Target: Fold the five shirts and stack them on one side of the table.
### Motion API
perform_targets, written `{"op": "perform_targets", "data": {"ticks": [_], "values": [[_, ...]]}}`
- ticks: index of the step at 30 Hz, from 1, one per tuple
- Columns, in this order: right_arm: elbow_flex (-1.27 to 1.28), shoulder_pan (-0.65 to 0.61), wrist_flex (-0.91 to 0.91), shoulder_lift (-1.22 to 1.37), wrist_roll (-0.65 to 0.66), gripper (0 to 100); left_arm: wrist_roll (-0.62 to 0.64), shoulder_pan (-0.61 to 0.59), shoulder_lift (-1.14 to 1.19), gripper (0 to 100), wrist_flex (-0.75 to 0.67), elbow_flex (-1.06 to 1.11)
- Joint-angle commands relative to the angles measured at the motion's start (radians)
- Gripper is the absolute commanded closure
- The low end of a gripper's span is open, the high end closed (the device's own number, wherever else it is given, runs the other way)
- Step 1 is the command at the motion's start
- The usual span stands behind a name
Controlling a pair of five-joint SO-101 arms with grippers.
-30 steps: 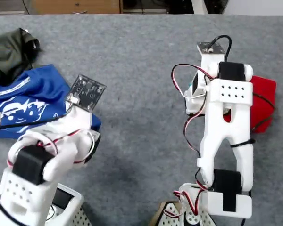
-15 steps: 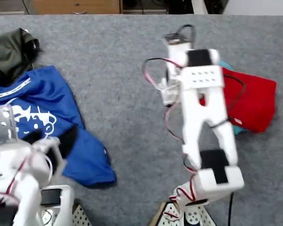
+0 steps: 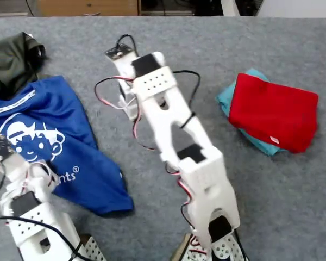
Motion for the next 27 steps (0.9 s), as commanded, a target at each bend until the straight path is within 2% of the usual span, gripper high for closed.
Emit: {"op": "perform_targets", "data": {"ticks": [1, 3, 6, 14, 18, 27], "values": [[-0.127, -0.016, 0.020, 0.035, -0.002, 71.0, -0.015, 0.049, -0.008, 94, -0.040, 0.020], [-0.148, -0.016, 0.020, 0.041, -0.002, 71.0, -0.064, 0.063, -0.008, 98, -0.040, 0.025], [-0.174, -0.016, 0.018, 0.042, -0.002, 71.0, -0.100, 0.074, -0.001, 98, -0.017, 0.018], [-0.232, -0.058, 0.003, 0.045, 0.000, 71.0, -0.091, 0.176, 0.001, 98, 0.229, -0.058], [-0.266, -0.101, -0.038, 0.045, 0.000, 71.0, -0.051, 0.147, 0.001, 98, 0.229, -0.066], [-0.260, -0.197, -0.180, 0.047, 0.006, 71.0, -0.091, 0.044, 0.002, 98, 0.235, -0.080]]}}
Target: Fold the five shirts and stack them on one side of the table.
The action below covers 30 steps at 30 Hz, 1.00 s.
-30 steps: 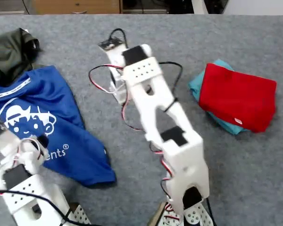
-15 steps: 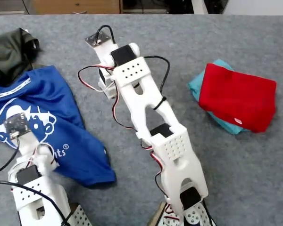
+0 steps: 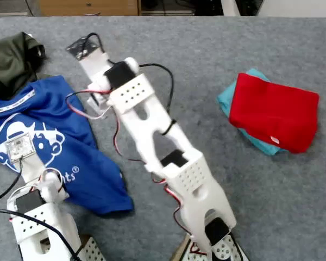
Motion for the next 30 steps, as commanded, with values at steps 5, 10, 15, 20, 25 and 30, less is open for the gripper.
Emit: {"op": "perform_targets", "data": {"ticks": [5, 10, 15, 20, 25, 30], "values": [[-0.050, -0.062, -0.086, 0.028, 0.000, 71.0, -0.002, -0.034, 0.019, 98, 0.003, -0.066], [-0.054, -0.047, -0.084, 0.039, -0.026, 71.0, -0.002, -0.051, 0.211, 98, 0.006, -0.195], [-0.137, -0.042, -0.086, 0.045, -0.025, 71.0, -0.002, -0.092, 0.516, 98, -0.003, -0.356], [-0.147, -0.045, -0.107, 0.056, -0.028, 71.0, 0.048, -0.137, 0.725, 98, -0.003, -0.465], [-0.148, -0.045, -0.138, 0.081, -0.026, 71.0, 0.057, -0.199, 0.760, 98, -0.074, -0.456], [-0.143, -0.047, -0.176, 0.081, 0.008, 71.0, 0.058, -0.221, 0.754, 98, -0.152, -0.385]]}}
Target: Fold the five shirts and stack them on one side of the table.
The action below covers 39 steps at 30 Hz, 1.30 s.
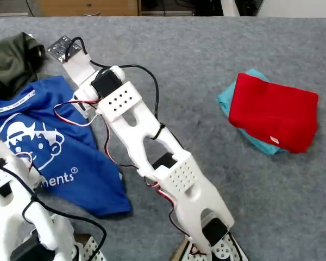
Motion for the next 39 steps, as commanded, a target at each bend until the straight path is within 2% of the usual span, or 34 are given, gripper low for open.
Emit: {"op": "perform_targets", "data": {"ticks": [1, 7, 10, 14, 20, 28, 32, 39], "values": [[-0.045, 0.002, -0.029, -0.001, 0.017, 71.0, 0.011, -0.011, -0.001, 98, -0.055, 0.032], [-0.054, -0.038, -0.123, 0.054, 0.020, 71.0, 0.006, 0.023, -0.002, 98, -0.057, 0.048], [-0.056, -0.048, -0.158, 0.051, 0.015, 71.0, 0.003, 0.106, -0.002, 98, -0.057, 0.052], [-0.127, 0.016, -0.126, 0.042, 0.005, 71.0, -0.068, 0.275, 0.007, 98, -0.031, 0.052], [-0.252, 0.180, 0.031, 0.045, -0.008, 71.0, -0.069, 0.537, 0.012, 98, 0.087, 0.058], [-0.358, 0.390, 0.213, 0.044, -0.008, 71.0, -0.077, 0.833, 0.101, 98, 0.064, 0.018], [-0.406, 0.483, 0.293, 0.044, -0.008, 71.0, -0.071, 1.031, 0.114, 98, 0.066, -0.020], [-0.406, 0.634, 0.295, 0.025, -0.008, 71.0, -0.071, 1.435, 0.104, 98, 0.071, -0.037]]}}
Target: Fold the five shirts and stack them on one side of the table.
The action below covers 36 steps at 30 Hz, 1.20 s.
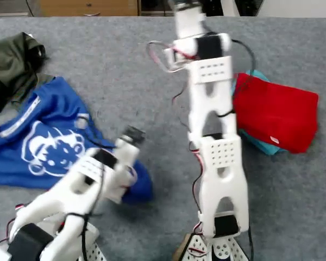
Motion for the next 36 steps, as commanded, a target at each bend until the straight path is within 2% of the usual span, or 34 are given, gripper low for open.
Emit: {"op": "perform_targets", "data": {"ticks": [1, 5, 7, 9, 11, 13, 15, 18, 20, 22, 25, 30, 32, 34, 36], "values": [[-0.036, 0.065, 0.021, -0.044, -0.011, 71.0, -0.002, 0.226, -0.004, 98, -0.008, -0.048], [-0.036, 0.077, 0.021, -0.074, -0.009, 71.0, -0.002, 0.348, -0.008, 98, 0.003, -0.112], [-0.036, 0.071, 0.021, -0.076, -0.009, 71.0, -0.002, 0.338, -0.008, 98, 0.068, -0.187], [-0.036, 0.071, 0.021, -0.074, -0.009, 71.0, -0.002, 0.275, -0.010, 98, 0.167, -0.288], [-0.022, 0.070, 0.021, -0.074, -0.009, 71.0, 0.000, 0.155, -0.010, 98, 0.269, -0.413], [0.018, 0.070, 0.021, -0.076, -0.009, 71.0, 0.026, -0.018, -0.010, 98, 0.354, -0.543], [0.065, 0.070, 0.021, -0.077, -0.009, 71.0, 0.044, -0.232, -0.004, 97, 0.419, -0.671], [0.136, 0.070, 0.021, -0.079, -0.009, 71.0, 0.051, -0.577, 0.002, 88, 0.439, -0.769], [0.170, 0.070, 0.021, -0.079, -0.009, 71.0, 0.052, -0.789, 0.002, 80, 0.374, -0.749], [0.199, 0.059, 0.021, -0.079, -0.008, 71.0, 0.052, -0.951, 0.002, 73, 0.279, -0.681], [0.234, 0.035, 0.021, -0.081, -0.006, 71.0, 0.043, -1.091, 0.002, 71, 0.091, -0.520], [0.239, -0.013, 0.021, -0.081, -0.008, 71.0, -0.023, -1.186, 0.002, 71, -0.227, -0.216], [0.236, -0.027, 0.021, -0.081, -0.009, 71.0, -0.023, -1.198, 0.002, 74, -0.338, -0.115], [0.234, -0.031, 0.021, -0.081, -0.009, 71.0, -0.021, -1.198, 0.002, 79, -0.428, -0.040], [0.234, -0.033, 0.021, -0.081, -0.009, 71.0, -0.017, -1.200, 0.002, 84, -0.456, -0.017]]}}
